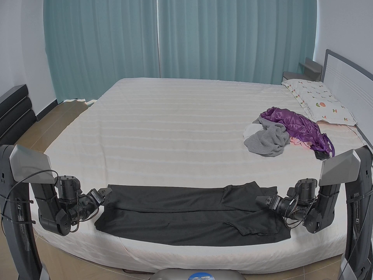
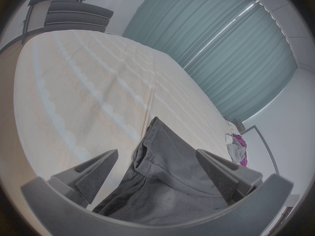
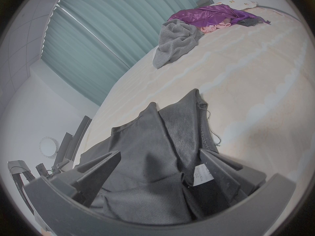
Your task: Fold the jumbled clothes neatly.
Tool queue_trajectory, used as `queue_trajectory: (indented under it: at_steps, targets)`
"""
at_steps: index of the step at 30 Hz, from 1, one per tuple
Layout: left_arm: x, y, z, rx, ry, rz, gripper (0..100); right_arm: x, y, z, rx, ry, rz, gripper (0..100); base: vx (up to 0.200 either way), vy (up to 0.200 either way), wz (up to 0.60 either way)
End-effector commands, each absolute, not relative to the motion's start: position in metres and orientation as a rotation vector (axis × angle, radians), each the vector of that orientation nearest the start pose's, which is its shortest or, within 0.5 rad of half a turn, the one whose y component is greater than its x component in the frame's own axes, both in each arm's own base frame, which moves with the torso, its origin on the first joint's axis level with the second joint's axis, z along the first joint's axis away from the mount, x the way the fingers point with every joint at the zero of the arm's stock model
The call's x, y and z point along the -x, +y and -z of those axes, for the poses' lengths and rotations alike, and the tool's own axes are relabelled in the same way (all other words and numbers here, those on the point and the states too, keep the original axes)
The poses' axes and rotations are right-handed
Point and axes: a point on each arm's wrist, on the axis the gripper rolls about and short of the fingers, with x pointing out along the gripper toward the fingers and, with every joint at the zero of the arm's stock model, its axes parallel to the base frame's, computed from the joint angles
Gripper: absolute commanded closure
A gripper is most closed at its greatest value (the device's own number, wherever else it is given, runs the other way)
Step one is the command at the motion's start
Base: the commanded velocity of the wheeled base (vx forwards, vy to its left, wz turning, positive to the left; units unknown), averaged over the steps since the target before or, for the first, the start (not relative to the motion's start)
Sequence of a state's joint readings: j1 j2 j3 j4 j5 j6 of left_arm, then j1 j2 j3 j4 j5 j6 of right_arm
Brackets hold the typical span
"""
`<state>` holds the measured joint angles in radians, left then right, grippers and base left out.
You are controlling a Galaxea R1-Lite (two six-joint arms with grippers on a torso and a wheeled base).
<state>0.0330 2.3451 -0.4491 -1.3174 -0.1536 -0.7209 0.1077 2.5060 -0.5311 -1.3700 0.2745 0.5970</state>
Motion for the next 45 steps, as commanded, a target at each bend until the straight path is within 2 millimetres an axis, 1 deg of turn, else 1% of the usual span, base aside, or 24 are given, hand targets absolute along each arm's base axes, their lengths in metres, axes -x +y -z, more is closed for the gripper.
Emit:
queue_trajectory:
  at_steps: [1,2,6,13,16,21,30,42,45]
  targets:
    - [-0.312,0.007,0.031,0.753,0.592,-0.096,0,-0.327,0.042,0.067,-0.616,0.68,-0.173,0,0.0,0.0,0.0]
    - [-0.312,0.007,0.031,0.753,0.592,-0.096,0,-0.327,0.042,0.067,-0.616,0.68,-0.173,100,0.0,0.0,0.0]
    - [-0.312,0.007,0.031,0.753,0.592,-0.096,0,-0.327,0.042,0.067,-0.618,0.68,-0.172,100,0.0,0.0,0.0]
    - [-0.312,0.006,0.031,0.75,0.594,-0.093,0,-0.321,0.041,0.064,-0.62,0.69,-0.167,100,0.0,0.0,0.0]
    - [-0.312,0.005,0.031,0.75,0.595,-0.091,0,-0.319,0.04,0.059,-0.626,0.683,-0.166,100,0.0,0.0,0.0]
    - [-0.311,0.001,0.031,0.746,0.6,-0.082,0,-0.314,0.038,0.042,-0.699,0.662,-0.149,100,0.0,0.0,0.0]
    - [-0.312,-0.011,0.031,0.734,0.613,-0.046,0,-0.304,0.036,0.047,-0.694,0.704,-0.13,100,0.0,0.0,0.0]
    - [-0.316,-0.012,0.036,0.73,0.616,-0.047,0,-0.299,0.033,0.049,-0.678,0.716,-0.12,100,0.0,0.0,0.0]
    - [-0.318,-0.013,0.041,0.718,0.617,-0.066,0,-0.3,0.029,0.046,-0.681,0.702,-0.115,100,0.0,0.0,0.0]
